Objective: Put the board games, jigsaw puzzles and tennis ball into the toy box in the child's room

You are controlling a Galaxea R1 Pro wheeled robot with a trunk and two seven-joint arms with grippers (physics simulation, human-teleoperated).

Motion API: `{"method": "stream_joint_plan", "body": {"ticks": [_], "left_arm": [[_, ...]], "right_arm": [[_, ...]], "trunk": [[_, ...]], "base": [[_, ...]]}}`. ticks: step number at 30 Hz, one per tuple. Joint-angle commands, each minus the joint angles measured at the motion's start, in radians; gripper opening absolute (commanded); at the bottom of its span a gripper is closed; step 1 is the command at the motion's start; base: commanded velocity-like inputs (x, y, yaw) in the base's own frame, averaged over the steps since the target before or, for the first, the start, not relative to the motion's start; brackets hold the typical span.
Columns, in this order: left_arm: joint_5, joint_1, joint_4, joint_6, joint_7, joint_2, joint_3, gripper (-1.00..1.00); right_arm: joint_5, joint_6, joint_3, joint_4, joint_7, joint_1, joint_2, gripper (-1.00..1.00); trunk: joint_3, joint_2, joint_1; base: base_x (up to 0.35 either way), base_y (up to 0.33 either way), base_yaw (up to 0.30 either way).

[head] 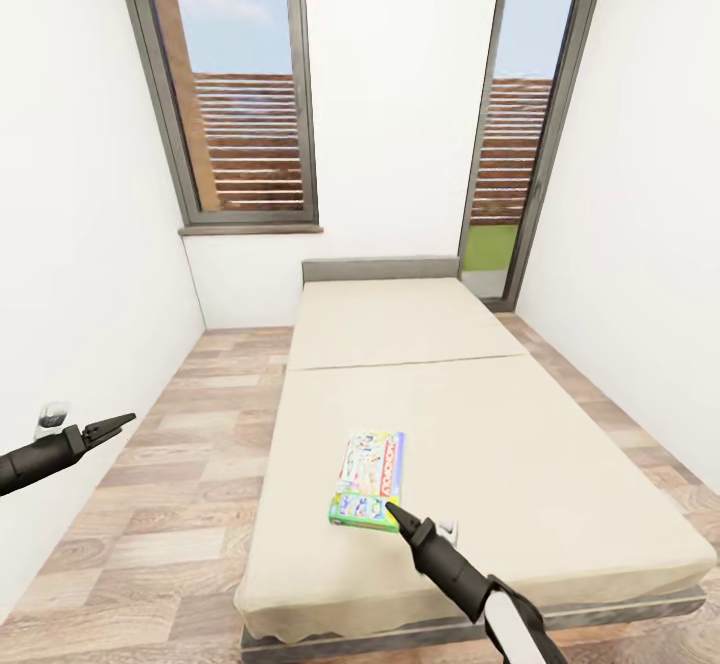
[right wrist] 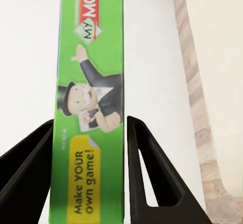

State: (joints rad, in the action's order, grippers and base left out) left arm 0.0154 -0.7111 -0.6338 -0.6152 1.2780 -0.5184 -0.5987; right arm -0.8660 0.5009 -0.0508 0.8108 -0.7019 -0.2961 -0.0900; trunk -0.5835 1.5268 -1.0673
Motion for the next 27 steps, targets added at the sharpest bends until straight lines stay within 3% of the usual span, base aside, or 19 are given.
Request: {"method": "stream_joint_plan", "body": {"ticks": [1, 8, 16, 21, 25, 27], "left_arm": [[0.001, -0.001, 0.000, -0.010, 0.003, 0.000, -0.001, 1.00], [0.001, -0.001, 0.000, -0.010, 0.003, 0.000, -0.003, 1.00], [0.001, -0.001, 0.000, -0.009, 0.003, 0.000, -0.003, 1.00], [0.007, 0.028, 0.029, 0.019, 0.004, 0.024, -0.030, 1.00], [0.004, 0.051, 0.051, 0.042, 0.004, 0.044, -0.026, 1.00], [0.003, 0.053, 0.062, 0.047, 0.002, 0.056, -0.026, 1.00]], "right_arm": [[-0.006, 0.030, -0.004, 0.003, 0.000, -0.001, -0.001, -1.00], [-0.007, 0.071, -0.004, 0.081, -0.024, -0.002, -0.002, -1.00], [-0.007, 0.068, -0.005, 0.091, -0.033, -0.003, -0.005, -1.00], [-0.006, 0.035, -0.033, 0.062, -0.059, 0.026, -0.033, -1.00], [-0.005, 0.010, -0.042, 0.068, -0.059, 0.048, -0.055, -1.00], [-0.009, -0.003, -0.043, 0.069, -0.057, 0.060, -0.051, -1.00]], "trunk": [[0.002, -0.007, 0.004], [0.024, -0.056, 0.031], [0.049, -0.112, 0.062], [0.049, -0.112, 0.061], [0.049, -0.112, 0.061], [0.049, -0.112, 0.061]], "base": [[0.000, 0.000, 0.000], [0.000, 0.000, 0.000], [0.000, 0.000, 0.000], [0.000, 0.000, 0.000], [0.000, 0.000, 0.000], [0.000, 0.000, 0.000]]}}
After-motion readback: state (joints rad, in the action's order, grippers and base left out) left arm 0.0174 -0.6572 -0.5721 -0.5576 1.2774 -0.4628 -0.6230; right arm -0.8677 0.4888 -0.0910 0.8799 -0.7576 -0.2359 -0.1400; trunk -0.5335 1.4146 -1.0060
